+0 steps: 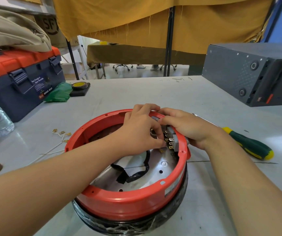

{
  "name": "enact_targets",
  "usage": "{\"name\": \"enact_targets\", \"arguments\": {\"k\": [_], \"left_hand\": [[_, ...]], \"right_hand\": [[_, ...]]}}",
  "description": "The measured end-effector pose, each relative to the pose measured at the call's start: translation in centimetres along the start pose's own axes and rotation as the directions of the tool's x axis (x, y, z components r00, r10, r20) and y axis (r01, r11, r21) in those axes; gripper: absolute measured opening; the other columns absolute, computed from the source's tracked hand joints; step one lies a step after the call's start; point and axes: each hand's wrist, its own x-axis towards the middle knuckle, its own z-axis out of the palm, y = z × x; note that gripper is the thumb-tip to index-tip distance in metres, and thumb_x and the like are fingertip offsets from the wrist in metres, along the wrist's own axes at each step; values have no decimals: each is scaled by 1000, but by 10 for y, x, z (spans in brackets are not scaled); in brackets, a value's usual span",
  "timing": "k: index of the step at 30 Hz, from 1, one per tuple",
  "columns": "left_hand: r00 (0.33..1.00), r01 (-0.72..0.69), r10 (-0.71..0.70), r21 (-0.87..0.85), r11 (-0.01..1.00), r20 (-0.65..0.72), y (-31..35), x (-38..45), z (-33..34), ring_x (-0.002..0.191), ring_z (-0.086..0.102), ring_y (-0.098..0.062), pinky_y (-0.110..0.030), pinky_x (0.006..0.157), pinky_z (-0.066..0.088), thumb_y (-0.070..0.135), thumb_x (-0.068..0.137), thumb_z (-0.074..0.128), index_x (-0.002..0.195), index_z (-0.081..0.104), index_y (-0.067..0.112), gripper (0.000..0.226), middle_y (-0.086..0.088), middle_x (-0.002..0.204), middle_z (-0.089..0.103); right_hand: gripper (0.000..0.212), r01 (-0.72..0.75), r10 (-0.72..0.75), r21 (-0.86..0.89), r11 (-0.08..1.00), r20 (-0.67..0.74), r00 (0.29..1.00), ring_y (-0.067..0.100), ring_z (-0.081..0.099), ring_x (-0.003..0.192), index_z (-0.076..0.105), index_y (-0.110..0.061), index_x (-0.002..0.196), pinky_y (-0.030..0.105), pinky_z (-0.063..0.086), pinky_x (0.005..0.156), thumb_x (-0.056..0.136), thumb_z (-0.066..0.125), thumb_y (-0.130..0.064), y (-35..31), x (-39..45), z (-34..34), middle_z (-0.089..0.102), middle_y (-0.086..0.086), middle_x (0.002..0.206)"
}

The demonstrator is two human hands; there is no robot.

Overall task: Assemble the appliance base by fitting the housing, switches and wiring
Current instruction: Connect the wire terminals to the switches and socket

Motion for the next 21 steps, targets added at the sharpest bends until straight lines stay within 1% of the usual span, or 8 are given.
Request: {"name": "enact_targets", "arguments": {"k": [3,5,10,12,14,18,21], "left_hand": [[1000,3,-3,19,1000,-3,0,1,0,129,19,-13,-30,98,15,32,75,73,72,69,28,6,9,142,29],[1000,0,0,20,1000,10,0,1,-1,128,20,-14,-30,99,15,31,76,73,71,69,29,7,10,141,29],[997,-40,39,9,999,64,-5,0,-7,127,18,-12,-29,97,14,31,78,72,69,64,37,13,10,140,28],[997,-52,51,13,999,61,-6,1,-9,127,19,-10,-28,96,14,30,79,72,69,64,38,14,11,140,28],[997,-57,57,9,998,55,-6,0,-9,127,19,-10,-29,97,14,30,78,72,70,65,37,14,11,139,29],[997,-67,66,21,998,39,-6,-1,-8,127,20,-12,-29,97,15,30,79,71,70,65,35,12,11,138,31],[997,-74,73,50,996,27,-5,-2,-8,127,21,-13,-28,96,15,29,80,70,72,66,32,9,11,137,31]], "right_hand": [[24,0,0,2,1000,5,1000,15,71,71,63,-23,104,25,55,57,91,49,-9,0,0,0,74,1,80],[23,3,-3,5,1000,11,1000,15,71,71,63,-23,103,24,55,57,91,49,-9,-1,-1,0,74,2,80],[24,5,-5,-15,1000,5,1000,13,71,74,63,-24,105,22,55,59,92,48,-10,-2,-2,0,74,-1,80],[24,3,-3,-36,999,-13,1000,14,71,76,63,-24,107,26,58,66,92,49,-11,-2,-2,0,74,0,84],[24,0,-1,-45,999,-27,1000,17,70,81,63,-24,109,33,56,75,92,50,-12,-3,-1,1,74,4,90],[26,-7,4,-47,999,-48,999,28,69,96,63,-24,111,45,52,90,92,51,-12,-4,-2,3,72,10,102],[27,-13,10,-52,999,-59,998,28,68,98,62,-23,112,49,51,94,92,50,-11,-5,-3,4,73,10,103]]}}
